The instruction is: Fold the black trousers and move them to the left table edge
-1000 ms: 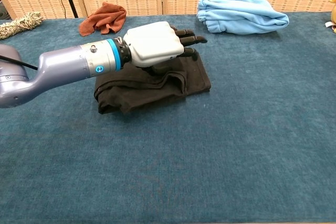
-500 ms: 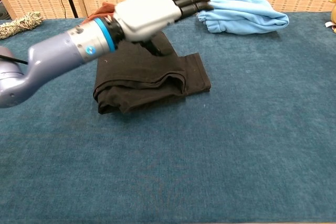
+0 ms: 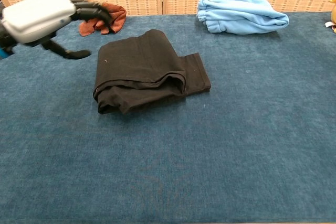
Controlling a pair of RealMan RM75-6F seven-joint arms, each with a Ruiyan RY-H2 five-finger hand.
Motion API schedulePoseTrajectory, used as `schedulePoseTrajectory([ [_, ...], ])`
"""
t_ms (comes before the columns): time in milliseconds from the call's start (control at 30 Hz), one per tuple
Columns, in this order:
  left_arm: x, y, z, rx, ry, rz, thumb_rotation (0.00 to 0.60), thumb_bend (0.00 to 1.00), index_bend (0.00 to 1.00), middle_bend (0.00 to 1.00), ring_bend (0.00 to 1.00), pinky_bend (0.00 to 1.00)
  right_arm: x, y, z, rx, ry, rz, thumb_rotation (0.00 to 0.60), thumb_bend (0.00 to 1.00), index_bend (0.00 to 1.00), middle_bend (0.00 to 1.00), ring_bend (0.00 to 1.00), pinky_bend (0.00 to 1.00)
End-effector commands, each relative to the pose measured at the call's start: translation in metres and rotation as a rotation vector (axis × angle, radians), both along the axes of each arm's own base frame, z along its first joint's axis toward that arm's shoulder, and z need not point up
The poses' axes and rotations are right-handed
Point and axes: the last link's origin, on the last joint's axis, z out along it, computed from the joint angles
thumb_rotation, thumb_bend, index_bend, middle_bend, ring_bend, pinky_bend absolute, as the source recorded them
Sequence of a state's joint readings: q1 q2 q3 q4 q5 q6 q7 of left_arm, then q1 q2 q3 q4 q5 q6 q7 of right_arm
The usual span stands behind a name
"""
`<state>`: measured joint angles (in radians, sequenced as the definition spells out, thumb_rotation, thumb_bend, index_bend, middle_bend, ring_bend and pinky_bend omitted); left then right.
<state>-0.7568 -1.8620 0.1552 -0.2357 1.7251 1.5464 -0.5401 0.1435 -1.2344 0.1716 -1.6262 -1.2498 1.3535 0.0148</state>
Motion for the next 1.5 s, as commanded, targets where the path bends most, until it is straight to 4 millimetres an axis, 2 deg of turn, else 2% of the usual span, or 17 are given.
schedulePoseTrajectory([
  [33,-0.019,-0.005,0.006,-0.005,0.036,0.035,0.6,0.27,0.37,0.29,0.31,0.4,0.0,-0.001,-0.001,0.003,0.0,0.001,0.6,0.0,0.06,0.0,0.0,0.03],
  [167,-0.029,-0.003,0.003,-0.018,0.07,0.086,0.6,0.27,0.37,0.29,0.31,0.4,0.0,-0.002,-0.002,0.002,0.0,0.002,0.6,0.0,0.06,0.0,0.0,0.03],
  [400,-0.031,0.001,-0.017,-0.044,0.173,0.113,0.6,0.18,0.34,0.22,0.22,0.37,-0.001,-0.003,0.0,-0.008,0.001,-0.002,0.6,0.0,0.06,0.0,0.0,0.03],
  [633,-0.019,0.005,-0.037,-0.057,0.202,0.113,0.6,0.13,0.27,0.13,0.14,0.28,-0.002,-0.003,0.002,-0.014,-0.001,-0.004,0.6,0.0,0.06,0.0,0.0,0.03],
  [1033,-0.002,0.009,-0.062,-0.066,0.205,0.128,0.6,0.13,0.23,0.1,0.11,0.28,-0.001,-0.002,0.004,-0.017,-0.003,-0.004,0.6,0.0,0.06,0.0,0.0,0.03],
  [1500,0.01,0.011,-0.076,-0.071,0.195,0.14,0.6,0.13,0.2,0.06,0.1,0.28,-0.001,-0.001,0.005,-0.019,-0.006,-0.002,0.6,0.0,0.06,0.0,0.0,0.03],
])
